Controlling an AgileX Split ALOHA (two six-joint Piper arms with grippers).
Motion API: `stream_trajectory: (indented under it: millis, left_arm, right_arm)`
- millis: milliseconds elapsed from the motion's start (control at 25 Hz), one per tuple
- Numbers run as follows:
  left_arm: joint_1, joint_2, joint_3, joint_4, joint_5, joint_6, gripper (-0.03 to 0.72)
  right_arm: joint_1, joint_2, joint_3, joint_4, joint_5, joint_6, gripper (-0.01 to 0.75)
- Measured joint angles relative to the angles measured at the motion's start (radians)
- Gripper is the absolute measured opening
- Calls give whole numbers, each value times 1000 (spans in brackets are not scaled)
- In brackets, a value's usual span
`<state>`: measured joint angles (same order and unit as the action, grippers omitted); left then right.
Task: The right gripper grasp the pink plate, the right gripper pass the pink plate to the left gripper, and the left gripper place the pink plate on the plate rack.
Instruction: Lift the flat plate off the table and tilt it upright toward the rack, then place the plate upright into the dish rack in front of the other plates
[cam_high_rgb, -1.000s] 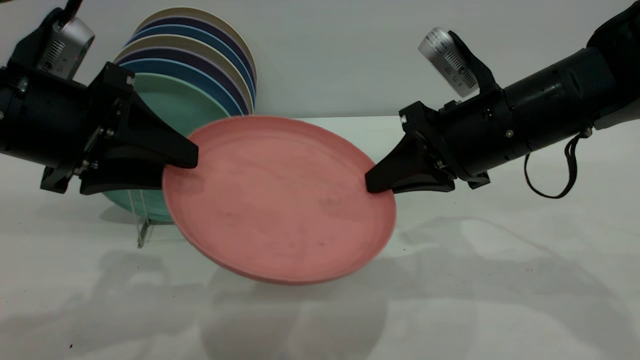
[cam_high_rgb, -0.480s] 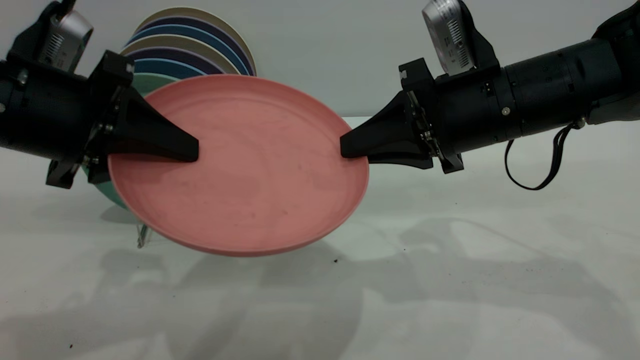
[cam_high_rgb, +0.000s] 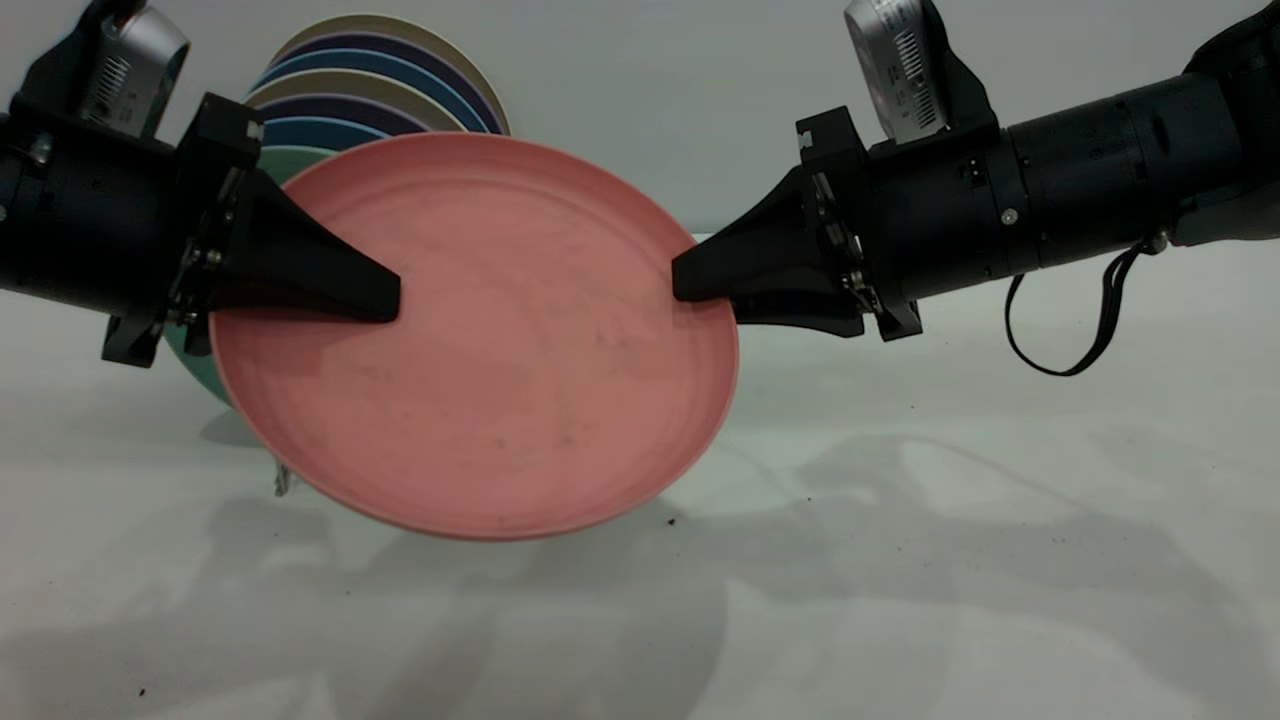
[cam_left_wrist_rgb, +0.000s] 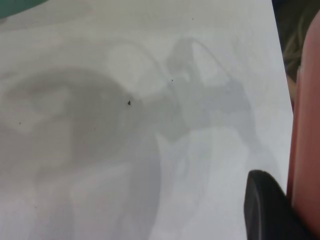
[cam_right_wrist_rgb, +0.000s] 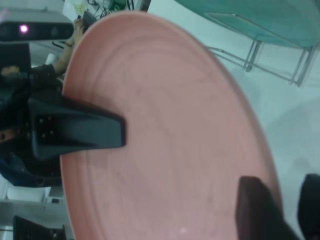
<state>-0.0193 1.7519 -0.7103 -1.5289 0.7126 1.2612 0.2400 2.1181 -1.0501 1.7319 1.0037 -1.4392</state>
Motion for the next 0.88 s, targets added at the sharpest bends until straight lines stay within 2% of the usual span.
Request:
stream_trajectory:
  millis: [200,320,440,640,760,880]
  left_arm:
    - [0,0,0,33,-37,12,126]
    - [0,0,0,65,-89,7,126]
    - [0,0,0,71,-108,0,126]
    - [0,0,-1,105,-107,0,126]
    - [0,0,-24,211,-102,-2,126]
    - [0,0,-77,363,-67,-5,126]
  right_arm:
    - [-28,0,0,5,-17,0,517]
    - [-85,0,0,1,-7,30,593]
    - [-157,0,0,-63,7,68,598]
    - [-275,0,0,-257,8,160,563]
    - [-322,0,0,-356,-1,209,556]
    - [-326,-5,0,-462,-41,257,554]
